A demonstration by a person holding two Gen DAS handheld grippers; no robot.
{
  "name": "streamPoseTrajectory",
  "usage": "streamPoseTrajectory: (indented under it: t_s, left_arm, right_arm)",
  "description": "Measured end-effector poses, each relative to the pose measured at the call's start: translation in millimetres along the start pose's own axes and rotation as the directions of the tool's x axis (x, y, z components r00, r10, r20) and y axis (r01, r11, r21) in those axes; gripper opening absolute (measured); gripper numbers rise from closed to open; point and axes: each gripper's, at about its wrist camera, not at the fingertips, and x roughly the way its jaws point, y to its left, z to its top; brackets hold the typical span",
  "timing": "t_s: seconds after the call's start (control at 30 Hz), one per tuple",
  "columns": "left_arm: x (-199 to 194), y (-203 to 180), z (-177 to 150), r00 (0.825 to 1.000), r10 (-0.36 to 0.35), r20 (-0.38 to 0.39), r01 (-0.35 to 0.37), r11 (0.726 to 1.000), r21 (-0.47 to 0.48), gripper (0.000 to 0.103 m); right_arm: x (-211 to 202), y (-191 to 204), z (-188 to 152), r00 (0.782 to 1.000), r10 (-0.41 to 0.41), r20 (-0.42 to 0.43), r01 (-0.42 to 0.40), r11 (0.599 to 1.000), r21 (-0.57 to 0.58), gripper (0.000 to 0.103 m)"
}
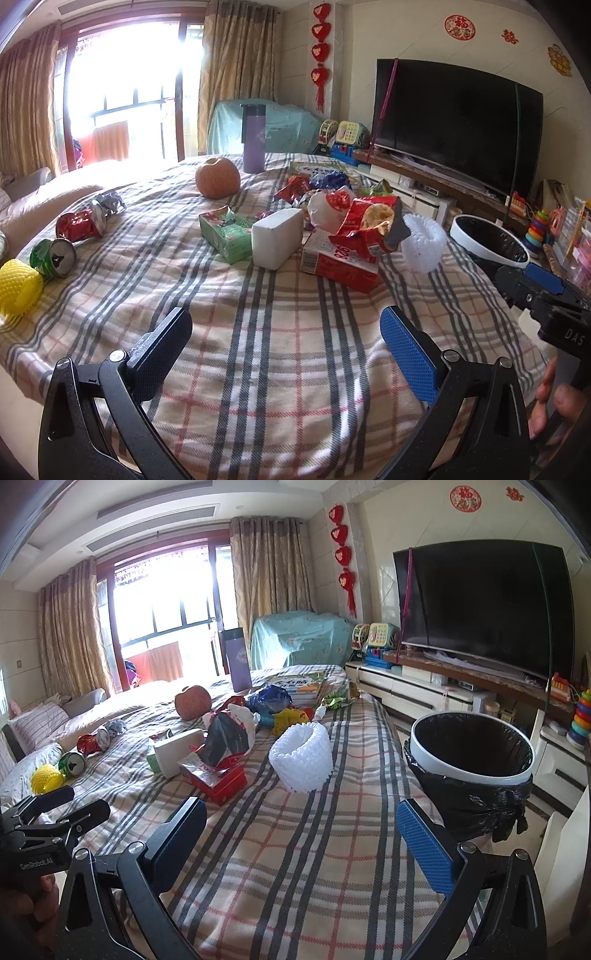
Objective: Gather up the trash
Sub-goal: 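Grasp the white sponge block with the left tool while the right tool grasps the white brush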
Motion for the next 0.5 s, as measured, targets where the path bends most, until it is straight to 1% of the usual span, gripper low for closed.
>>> streamPoseTrajectory:
  t_s: [0.17,0.5]
  left_arm:
    - [18,6,7,1.000,0.004,-0.028,-0.004,1.000,0.006,0.103]
    - [64,18,34,0.998,0.028,-0.058,-0.027,0.999,0.018,0.103]
  right_arm:
    - [17,-3,5,0.999,0.010,-0.036,-0.010,1.000,0.017,0.103]
    - [56,-10,15,0.994,0.014,-0.109,-0.009,0.999,0.048,0.102]
